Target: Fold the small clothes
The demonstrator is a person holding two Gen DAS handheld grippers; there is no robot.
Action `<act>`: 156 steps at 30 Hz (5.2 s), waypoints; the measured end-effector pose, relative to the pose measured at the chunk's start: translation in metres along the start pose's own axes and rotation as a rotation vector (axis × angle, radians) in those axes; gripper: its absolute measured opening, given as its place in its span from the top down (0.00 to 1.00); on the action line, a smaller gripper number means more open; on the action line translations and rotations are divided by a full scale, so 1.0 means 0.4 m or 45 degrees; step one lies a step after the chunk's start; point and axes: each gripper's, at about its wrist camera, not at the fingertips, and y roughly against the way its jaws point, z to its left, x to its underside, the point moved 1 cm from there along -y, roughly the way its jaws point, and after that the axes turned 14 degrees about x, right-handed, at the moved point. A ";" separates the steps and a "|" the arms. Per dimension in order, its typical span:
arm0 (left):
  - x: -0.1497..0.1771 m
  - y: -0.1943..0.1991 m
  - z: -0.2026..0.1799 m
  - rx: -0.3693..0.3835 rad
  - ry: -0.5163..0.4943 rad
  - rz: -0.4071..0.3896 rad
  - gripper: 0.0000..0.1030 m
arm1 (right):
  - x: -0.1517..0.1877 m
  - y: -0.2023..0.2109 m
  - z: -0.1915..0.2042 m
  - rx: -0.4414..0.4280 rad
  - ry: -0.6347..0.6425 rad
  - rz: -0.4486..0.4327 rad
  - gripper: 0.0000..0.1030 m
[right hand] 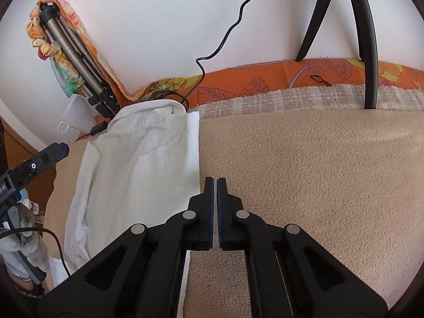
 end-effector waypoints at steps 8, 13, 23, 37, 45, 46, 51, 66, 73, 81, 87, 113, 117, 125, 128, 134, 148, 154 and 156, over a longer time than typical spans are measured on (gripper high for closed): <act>0.009 0.025 0.218 -0.075 0.112 0.063 0.45 | -0.048 -0.006 0.043 -0.156 0.032 -0.029 0.48; 0.039 -0.061 0.292 -0.099 0.176 0.107 0.46 | -0.067 -0.082 0.065 -0.101 0.014 0.024 0.48; 0.035 -0.120 0.286 -0.086 0.142 0.062 0.98 | -0.080 -0.127 0.075 -0.074 0.017 0.035 0.95; -0.009 0.052 0.149 -0.022 0.052 -0.035 1.00 | -0.107 0.081 0.116 -0.145 0.078 -0.104 0.97; 0.018 0.185 0.047 -0.018 -0.008 -0.073 1.00 | -0.062 0.237 0.106 -0.203 0.068 -0.162 0.97; 0.025 0.202 0.035 -0.026 -0.019 -0.079 1.00 | -0.052 0.257 0.107 -0.207 0.072 -0.167 0.97; 0.085 0.282 -0.029 -0.038 -0.060 -0.103 1.00 | 0.016 0.357 0.127 -0.209 0.123 -0.182 0.97; 0.386 0.465 -0.154 -0.061 -0.103 -0.114 1.00 | 0.305 0.534 0.124 -0.167 0.238 -0.183 0.97; 0.573 0.460 -0.167 -0.091 -0.108 -0.018 1.00 | 0.488 0.534 0.138 -0.051 0.391 -0.165 0.97; 0.687 0.492 -0.115 -0.099 0.016 0.012 0.95 | 0.619 0.516 0.135 0.091 0.537 -0.129 0.97; 0.663 0.552 -0.069 0.019 0.218 -0.094 0.66 | 0.636 0.560 0.068 0.030 0.397 -0.100 0.96; 0.716 0.443 0.028 0.151 0.597 -0.018 1.00 | 0.640 0.395 0.030 -0.254 -0.109 0.246 0.95; 0.701 0.461 -0.009 0.087 0.467 0.032 0.97 | 0.635 0.407 0.045 -0.203 -0.030 0.232 0.95; 0.589 0.537 -0.096 -0.063 0.173 -0.062 0.73 | 0.535 0.545 0.082 -0.098 0.176 -0.017 0.70; 0.532 0.503 -0.108 -0.078 0.113 -0.083 0.66 | 0.478 0.547 0.110 -0.114 0.183 -0.092 0.70; 0.472 0.383 -0.095 -0.113 0.092 -0.049 0.57 | 0.409 0.451 0.189 -0.079 0.238 -0.115 0.70; 0.541 0.249 0.040 -0.144 0.173 0.059 0.51 | 0.430 0.235 0.216 0.050 0.362 0.052 0.70; 0.536 0.275 0.032 -0.147 0.189 0.047 0.52 | 0.429 0.269 0.196 -0.009 0.331 0.029 0.67; 0.517 0.297 0.018 -0.203 0.136 0.003 0.57 | 0.414 0.288 0.183 -0.038 0.301 0.001 0.65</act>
